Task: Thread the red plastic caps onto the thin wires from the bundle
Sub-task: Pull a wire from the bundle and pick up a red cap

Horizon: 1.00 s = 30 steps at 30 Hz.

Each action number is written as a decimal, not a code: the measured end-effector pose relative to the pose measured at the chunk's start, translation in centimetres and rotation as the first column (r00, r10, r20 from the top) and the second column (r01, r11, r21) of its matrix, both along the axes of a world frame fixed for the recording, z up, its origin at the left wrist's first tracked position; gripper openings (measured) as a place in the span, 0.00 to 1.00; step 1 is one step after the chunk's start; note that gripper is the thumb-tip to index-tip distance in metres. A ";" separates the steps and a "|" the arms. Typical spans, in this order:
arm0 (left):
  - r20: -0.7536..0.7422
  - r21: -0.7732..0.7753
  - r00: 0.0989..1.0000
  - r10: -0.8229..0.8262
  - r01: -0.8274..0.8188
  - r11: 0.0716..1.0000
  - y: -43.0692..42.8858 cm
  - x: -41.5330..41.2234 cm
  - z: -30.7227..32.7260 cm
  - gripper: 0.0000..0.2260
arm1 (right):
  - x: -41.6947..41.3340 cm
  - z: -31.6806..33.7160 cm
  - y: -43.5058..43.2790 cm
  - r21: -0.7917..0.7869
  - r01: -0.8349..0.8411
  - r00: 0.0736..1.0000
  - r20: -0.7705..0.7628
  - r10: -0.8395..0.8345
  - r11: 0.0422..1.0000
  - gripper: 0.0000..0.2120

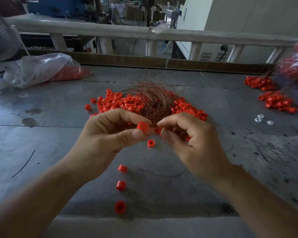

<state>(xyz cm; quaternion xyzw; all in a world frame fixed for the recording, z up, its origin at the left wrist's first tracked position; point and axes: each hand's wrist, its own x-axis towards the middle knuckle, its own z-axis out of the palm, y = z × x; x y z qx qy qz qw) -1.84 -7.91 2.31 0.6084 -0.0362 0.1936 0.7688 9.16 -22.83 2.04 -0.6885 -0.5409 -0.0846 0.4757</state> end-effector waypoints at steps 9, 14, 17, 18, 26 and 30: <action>-0.093 0.055 0.995 0.034 -0.029 0.998 0.1 0.2 -0.4 0.18 | -0.1 -0.3 0.3 -0.069 0.024 1.000 0.015 -0.023 0.997 0.05; -0.084 0.035 0.996 0.028 -0.025 0.999 -0.1 0.1 -0.3 0.17 | -0.1 -0.2 0.4 -0.083 0.050 0.997 0.059 -0.046 0.995 0.02; -0.081 0.045 0.991 0.108 -0.104 0.994 0.0 0.2 -0.2 0.12 | 0.3 0.3 0.1 -0.049 0.102 0.994 0.046 -0.100 0.994 0.02; -0.097 0.071 0.984 0.148 -0.141 0.987 0.0 0.3 -0.3 0.10 | 0.3 0.4 0.0 -0.043 0.104 0.994 0.021 -0.103 0.994 0.02; -0.106 0.260 0.956 0.273 -0.238 0.936 -0.4 0.1 -0.6 0.13 | 0.0 0.7 -0.3 0.018 0.055 0.988 -0.148 -0.052 0.998 0.03; -0.099 0.285 0.957 0.274 -0.237 0.929 -0.7 0.3 -0.6 0.14 | -0.1 0.7 -0.4 0.028 0.036 0.988 -0.152 -0.031 0.999 0.04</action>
